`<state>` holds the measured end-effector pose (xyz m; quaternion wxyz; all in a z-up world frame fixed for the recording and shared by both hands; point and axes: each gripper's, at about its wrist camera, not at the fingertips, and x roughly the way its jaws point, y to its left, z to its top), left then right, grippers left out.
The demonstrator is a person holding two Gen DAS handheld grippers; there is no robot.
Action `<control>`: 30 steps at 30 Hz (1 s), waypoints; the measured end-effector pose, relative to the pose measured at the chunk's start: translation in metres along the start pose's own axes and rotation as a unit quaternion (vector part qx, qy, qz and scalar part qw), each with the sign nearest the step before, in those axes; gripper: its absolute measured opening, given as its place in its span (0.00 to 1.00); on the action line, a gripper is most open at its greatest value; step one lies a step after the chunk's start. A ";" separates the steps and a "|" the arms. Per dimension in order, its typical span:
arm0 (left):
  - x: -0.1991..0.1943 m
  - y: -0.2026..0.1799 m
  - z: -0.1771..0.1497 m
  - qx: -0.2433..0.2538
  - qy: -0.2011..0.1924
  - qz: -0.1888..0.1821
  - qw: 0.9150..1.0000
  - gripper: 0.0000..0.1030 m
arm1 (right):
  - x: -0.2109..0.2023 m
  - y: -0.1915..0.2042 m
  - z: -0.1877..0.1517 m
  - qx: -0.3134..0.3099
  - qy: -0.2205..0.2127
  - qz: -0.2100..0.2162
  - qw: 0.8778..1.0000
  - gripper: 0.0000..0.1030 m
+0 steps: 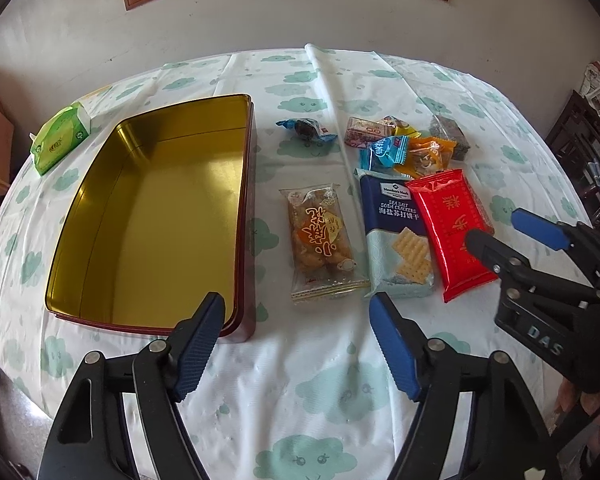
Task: Organize snacks
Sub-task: 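Grasp the blue soda crackers pack with the left gripper while the right gripper grasps the red packet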
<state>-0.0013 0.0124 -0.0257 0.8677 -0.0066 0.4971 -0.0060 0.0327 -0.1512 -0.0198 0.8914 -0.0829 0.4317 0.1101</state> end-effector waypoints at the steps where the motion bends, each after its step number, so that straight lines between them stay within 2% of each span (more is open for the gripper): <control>1: 0.001 0.000 0.000 0.000 0.001 -0.002 1.000 0.65 | 0.004 0.001 0.001 0.000 0.004 0.000 1.000 0.58; 7: 0.002 -0.001 0.003 0.010 -0.003 -0.003 1.000 0.63 | 0.026 0.008 0.008 0.003 0.024 -0.005 1.000 0.57; 14: 0.003 0.000 0.006 0.012 -0.005 -0.005 1.000 0.63 | 0.044 0.018 0.008 -0.017 0.033 -0.035 0.999 0.56; 19: 0.003 -0.004 0.009 0.017 -0.008 -0.005 1.000 0.63 | 0.044 0.021 0.008 -0.037 0.031 -0.047 0.998 0.46; 27: -0.001 -0.011 0.013 0.027 -0.012 -0.007 1.000 0.63 | 0.031 0.003 0.003 -0.009 0.019 -0.012 1.000 0.42; 30: -0.003 -0.015 0.017 0.029 -0.013 -0.013 0.999 0.63 | 0.021 -0.007 0.002 0.003 0.004 -0.015 1.000 0.42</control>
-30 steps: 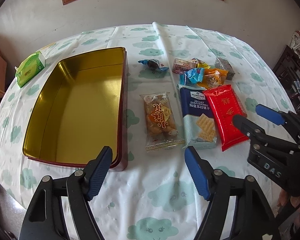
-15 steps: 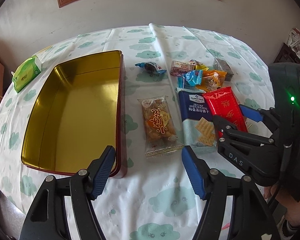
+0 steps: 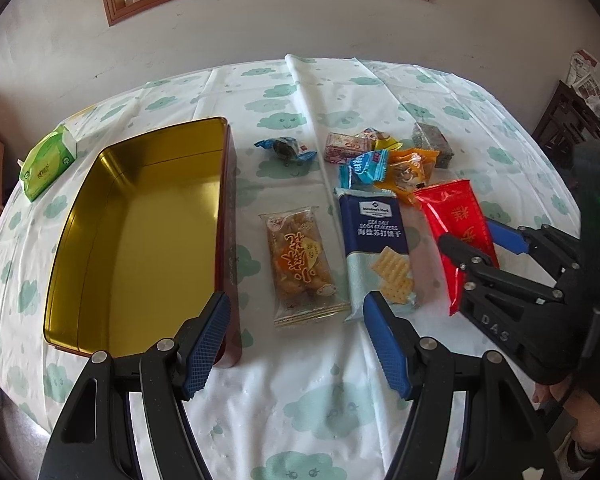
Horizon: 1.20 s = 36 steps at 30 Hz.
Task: Organize snacks
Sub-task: 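Grasp the blue soda crackers pack with the left gripper while the right gripper grasps the red packet, then lift the crackers pack with the left gripper while the right gripper holds the red packet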
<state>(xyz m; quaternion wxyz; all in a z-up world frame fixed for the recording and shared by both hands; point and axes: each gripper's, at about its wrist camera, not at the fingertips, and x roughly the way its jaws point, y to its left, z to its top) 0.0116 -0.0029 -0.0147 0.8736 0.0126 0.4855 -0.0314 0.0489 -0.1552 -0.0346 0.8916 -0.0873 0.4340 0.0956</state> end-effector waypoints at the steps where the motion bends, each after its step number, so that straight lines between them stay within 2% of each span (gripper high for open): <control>1: -0.001 -0.002 0.001 0.003 -0.002 -0.003 1.000 0.63 | -0.003 -0.004 0.000 0.004 -0.005 -0.003 1.000 0.42; 9: 0.006 -0.023 0.014 0.020 0.009 -0.049 0.999 0.60 | -0.001 -0.061 -0.003 0.053 -0.004 -0.046 0.998 0.42; 15: 0.026 -0.035 0.025 0.018 0.036 -0.070 0.997 0.49 | 0.008 -0.096 -0.008 0.082 0.001 -0.067 0.994 0.42; 19: 0.043 -0.047 0.033 0.021 0.052 -0.073 0.996 0.43 | 0.016 -0.111 -0.012 0.099 -0.002 -0.073 0.992 0.42; 27: 0.070 -0.056 0.042 0.010 0.079 -0.075 0.994 0.42 | 0.025 -0.125 -0.016 0.120 -0.006 -0.064 0.991 0.42; 36: 0.081 -0.063 0.053 0.023 0.066 -0.050 0.996 0.41 | 0.028 -0.128 -0.019 0.128 -0.009 -0.057 0.990 0.42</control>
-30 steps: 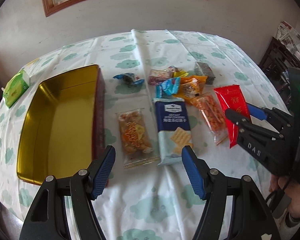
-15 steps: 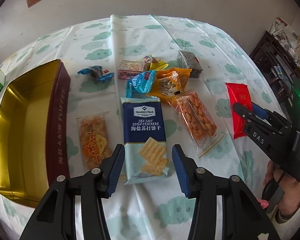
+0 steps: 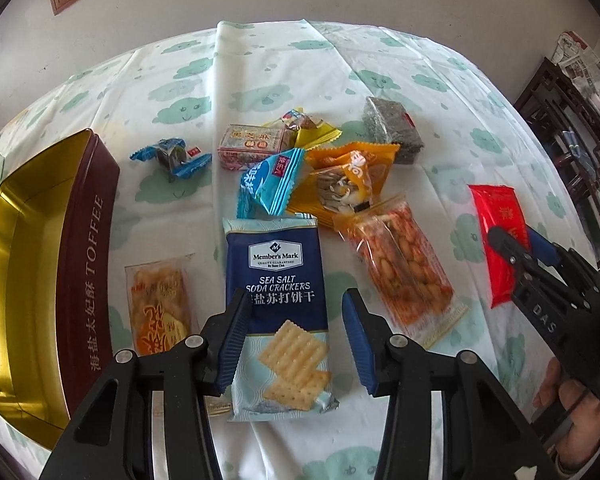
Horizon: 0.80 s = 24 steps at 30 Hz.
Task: Organize snacks
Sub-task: 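Lift the crackers pack with the left gripper while the right gripper holds the red packet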
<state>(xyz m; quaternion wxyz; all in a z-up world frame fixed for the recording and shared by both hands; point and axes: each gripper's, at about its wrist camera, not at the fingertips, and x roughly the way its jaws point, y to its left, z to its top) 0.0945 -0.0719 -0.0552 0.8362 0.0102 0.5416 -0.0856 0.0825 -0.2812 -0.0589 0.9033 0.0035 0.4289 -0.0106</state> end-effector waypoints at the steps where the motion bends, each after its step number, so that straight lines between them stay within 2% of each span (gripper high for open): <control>1: 0.000 0.001 0.001 -0.002 0.000 -0.002 1.000 0.41 | 0.000 0.000 0.000 0.000 0.000 0.000 1.000 0.42; 4: -0.004 0.007 -0.002 -0.012 0.003 -0.014 1.000 0.41 | 0.001 0.000 0.000 0.000 0.000 0.000 1.000 0.42; 13: -0.004 0.005 -0.013 -0.001 -0.001 0.015 1.000 0.44 | 0.003 0.000 -0.002 0.003 0.000 0.002 1.000 0.42; 21: 0.002 0.015 -0.026 -0.022 0.019 0.000 1.000 0.49 | 0.004 0.000 -0.003 0.007 -0.001 0.007 1.000 0.42; 24: 0.005 0.007 -0.023 -0.011 0.018 0.013 1.000 0.49 | 0.004 0.000 -0.003 0.008 -0.002 0.008 1.000 0.42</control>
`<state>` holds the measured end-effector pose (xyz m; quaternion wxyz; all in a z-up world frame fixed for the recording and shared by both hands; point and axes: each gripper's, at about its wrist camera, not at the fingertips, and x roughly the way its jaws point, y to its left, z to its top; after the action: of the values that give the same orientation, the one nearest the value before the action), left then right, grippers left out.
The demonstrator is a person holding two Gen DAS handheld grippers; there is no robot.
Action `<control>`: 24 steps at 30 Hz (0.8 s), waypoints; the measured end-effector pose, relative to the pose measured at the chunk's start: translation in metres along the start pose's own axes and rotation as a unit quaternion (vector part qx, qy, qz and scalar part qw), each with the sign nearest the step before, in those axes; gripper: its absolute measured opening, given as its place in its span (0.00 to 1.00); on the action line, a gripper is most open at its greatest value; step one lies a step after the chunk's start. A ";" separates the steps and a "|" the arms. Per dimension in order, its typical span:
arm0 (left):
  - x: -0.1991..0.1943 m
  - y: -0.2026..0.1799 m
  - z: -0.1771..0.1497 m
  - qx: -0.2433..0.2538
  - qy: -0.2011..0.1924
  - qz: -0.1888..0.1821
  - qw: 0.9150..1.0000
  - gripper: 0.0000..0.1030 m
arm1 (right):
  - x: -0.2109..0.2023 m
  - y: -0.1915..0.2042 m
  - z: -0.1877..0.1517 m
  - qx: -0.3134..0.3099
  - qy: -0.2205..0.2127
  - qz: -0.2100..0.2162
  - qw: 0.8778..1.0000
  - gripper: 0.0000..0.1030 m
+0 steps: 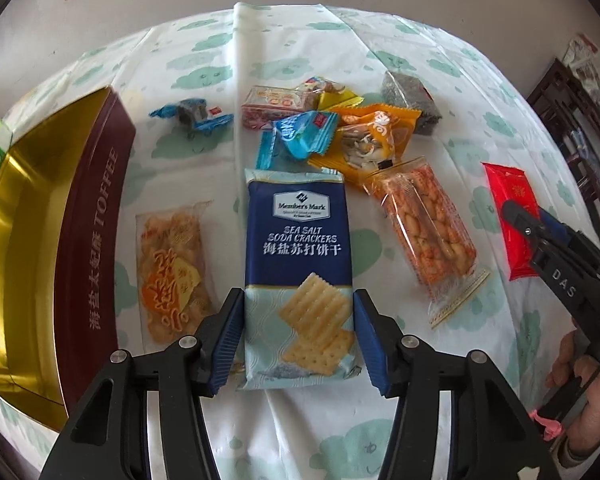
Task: Organize snacks
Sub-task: 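Lift the crackers pack with the left gripper while the right gripper holds the red packet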
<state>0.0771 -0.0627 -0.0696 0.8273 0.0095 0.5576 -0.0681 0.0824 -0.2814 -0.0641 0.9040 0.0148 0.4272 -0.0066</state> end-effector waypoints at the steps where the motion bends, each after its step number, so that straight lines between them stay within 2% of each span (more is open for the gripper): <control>1: 0.002 -0.003 0.002 0.004 0.000 0.005 1.000 0.49 | 0.000 0.000 0.000 0.000 0.001 0.000 1.000 0.42; 4: 0.004 -0.007 0.004 0.009 -0.001 0.018 1.000 0.48 | 0.000 0.000 0.001 0.000 0.002 0.001 1.000 0.42; 6: 0.004 -0.008 0.005 0.013 -0.001 0.020 1.000 0.44 | 0.001 0.000 0.001 0.000 0.002 0.001 1.000 0.42; 10: 0.002 -0.006 0.004 0.018 -0.004 0.021 1.000 0.44 | 0.001 0.000 0.001 0.000 0.002 0.000 1.000 0.42; 18: -0.021 -0.010 0.000 0.036 -0.023 0.002 0.999 0.44 | 0.002 0.001 0.003 -0.005 0.012 -0.006 1.000 0.42; 24: -0.049 0.003 0.002 0.037 -0.040 -0.015 0.998 0.44 | 0.005 0.004 0.006 -0.007 0.033 -0.010 0.999 0.43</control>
<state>0.0611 -0.0546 -0.0238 0.8469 0.0289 0.5211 -0.1015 0.0904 -0.2781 -0.0640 0.8893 0.0040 0.4572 -0.0119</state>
